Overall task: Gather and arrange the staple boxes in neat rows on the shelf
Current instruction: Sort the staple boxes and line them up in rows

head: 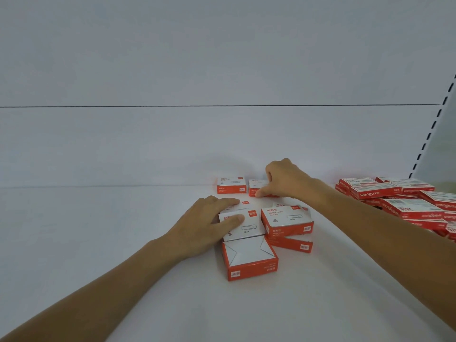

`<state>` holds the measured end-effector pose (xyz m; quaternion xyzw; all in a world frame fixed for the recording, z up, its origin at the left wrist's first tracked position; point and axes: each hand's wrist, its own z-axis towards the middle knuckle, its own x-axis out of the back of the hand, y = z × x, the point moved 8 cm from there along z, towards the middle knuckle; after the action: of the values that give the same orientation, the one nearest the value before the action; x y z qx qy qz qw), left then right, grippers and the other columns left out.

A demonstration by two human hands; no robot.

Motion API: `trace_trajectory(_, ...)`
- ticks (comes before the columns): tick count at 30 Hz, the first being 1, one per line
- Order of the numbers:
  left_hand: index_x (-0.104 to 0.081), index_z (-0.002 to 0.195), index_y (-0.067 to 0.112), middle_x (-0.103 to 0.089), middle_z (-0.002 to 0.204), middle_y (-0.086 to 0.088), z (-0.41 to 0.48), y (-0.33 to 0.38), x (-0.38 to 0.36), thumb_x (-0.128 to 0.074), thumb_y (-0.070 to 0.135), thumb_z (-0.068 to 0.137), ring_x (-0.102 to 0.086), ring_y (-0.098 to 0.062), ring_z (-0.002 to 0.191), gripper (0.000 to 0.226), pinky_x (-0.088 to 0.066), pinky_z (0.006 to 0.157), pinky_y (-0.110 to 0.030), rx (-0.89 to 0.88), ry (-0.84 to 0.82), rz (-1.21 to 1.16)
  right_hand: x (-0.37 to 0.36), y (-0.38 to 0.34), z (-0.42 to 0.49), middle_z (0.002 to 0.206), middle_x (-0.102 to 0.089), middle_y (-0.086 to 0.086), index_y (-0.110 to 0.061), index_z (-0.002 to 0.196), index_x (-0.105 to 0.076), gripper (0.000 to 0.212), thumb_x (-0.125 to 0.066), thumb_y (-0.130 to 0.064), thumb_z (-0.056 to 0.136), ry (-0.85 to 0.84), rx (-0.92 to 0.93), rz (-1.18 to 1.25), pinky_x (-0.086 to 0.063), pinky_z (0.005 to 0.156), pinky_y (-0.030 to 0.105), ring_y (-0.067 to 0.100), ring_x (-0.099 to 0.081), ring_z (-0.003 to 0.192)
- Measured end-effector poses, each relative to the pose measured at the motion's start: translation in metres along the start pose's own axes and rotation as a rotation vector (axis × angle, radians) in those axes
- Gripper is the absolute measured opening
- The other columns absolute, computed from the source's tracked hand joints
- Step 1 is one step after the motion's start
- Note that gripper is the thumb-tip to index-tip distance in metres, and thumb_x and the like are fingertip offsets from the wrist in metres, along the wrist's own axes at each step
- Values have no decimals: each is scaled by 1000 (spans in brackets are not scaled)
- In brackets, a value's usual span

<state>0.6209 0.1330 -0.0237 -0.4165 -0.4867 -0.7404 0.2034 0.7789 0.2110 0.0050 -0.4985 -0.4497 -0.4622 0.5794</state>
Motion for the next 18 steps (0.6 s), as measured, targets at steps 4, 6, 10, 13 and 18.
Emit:
trace_trajectory(4, -40, 135, 34, -45, 133, 10, 0, 0, 0, -43, 44, 91, -38, -6, 120, 45, -32, 102, -22, 4, 5, -3, -1, -3, 8, 87, -53, 5, -10, 82, -47, 42, -75, -41, 73, 50, -10, 81, -34, 50, 20, 19, -52, 77)
trace_trajectory(6, -40, 135, 33, -45, 134, 10, 0, 0, 0, -44, 45, 91, -39, -6, 120, 46, -33, 104, -24, 8, 6, -4, -2, -4, 8, 90, -54, 5, -10, 88, -47, 42, -74, -39, 74, 38, 1, 110, -35, 51, 19, 19, -53, 79)
trace_trajectory(10, -41, 134, 30, -44, 131, 11, -2, 3, 9, -55, 44, 86, -43, -3, 113, 52, -41, 100, -23, 2, 90, -34, -6, 0, 7, 99, -57, 5, -9, 97, -49, 44, -69, -44, 77, -51, 1, 89, -37, 57, 19, 17, -52, 83)
trace_trajectory(13, -47, 126, 32, -46, 118, 15, -6, 11, 19, -65, 38, 80, -48, -2, 109, 50, -45, 92, -17, -67, 168, -85, 7, 1, -5, 116, -59, 3, -11, 115, -54, 56, -64, -51, 78, -23, 5, 22, -44, 76, 29, 20, -56, 97)
trace_trajectory(18, -59, 95, 37, -55, 102, 19, -5, 2, 27, -57, 26, 89, -56, 8, 91, 13, -46, 71, -4, -31, 260, -354, 21, -23, -35, 113, -65, -1, -21, 109, -62, 22, -56, -31, 90, -63, 209, 319, -44, 76, 20, 10, -60, 91)
